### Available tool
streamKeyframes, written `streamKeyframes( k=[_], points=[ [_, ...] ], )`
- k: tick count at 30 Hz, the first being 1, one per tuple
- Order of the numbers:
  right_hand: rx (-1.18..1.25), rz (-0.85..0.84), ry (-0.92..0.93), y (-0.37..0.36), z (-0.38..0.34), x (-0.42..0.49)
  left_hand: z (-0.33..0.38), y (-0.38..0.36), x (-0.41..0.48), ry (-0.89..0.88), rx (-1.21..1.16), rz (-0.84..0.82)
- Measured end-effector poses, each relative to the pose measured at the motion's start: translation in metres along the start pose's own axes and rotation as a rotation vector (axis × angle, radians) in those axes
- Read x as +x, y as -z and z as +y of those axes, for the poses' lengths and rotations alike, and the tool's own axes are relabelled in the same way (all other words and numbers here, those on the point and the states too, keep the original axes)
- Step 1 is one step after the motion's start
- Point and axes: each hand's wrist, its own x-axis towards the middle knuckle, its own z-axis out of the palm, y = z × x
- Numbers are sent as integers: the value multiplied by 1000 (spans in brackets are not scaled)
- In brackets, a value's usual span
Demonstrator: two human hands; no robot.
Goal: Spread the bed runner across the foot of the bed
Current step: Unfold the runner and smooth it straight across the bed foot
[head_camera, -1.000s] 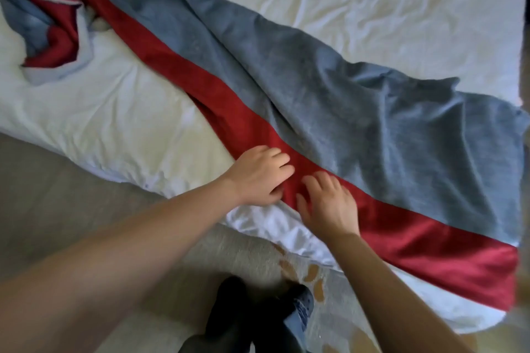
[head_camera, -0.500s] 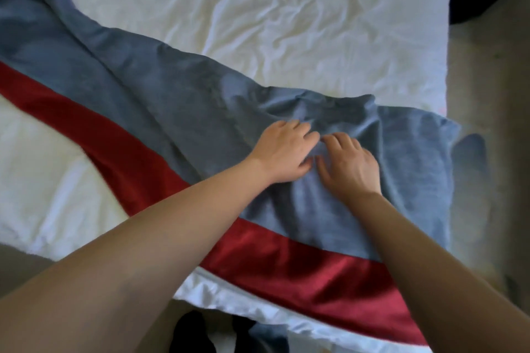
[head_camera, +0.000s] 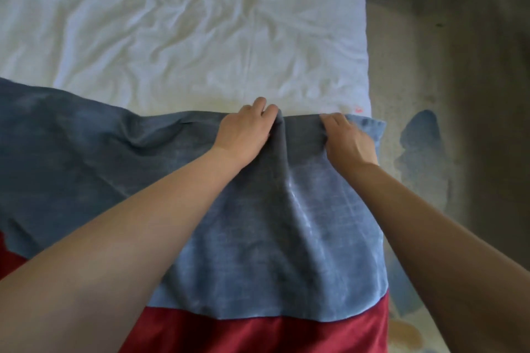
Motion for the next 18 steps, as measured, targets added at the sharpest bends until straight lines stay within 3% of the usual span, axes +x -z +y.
streamKeyframes(
  k=[9,18],
  points=[
    [-45,63,11,-3,29,25,15,3,30,-92,54,-73],
    [-122,88,-263,26,137,13,76,28,87,-213,-15,-16]
  ],
)
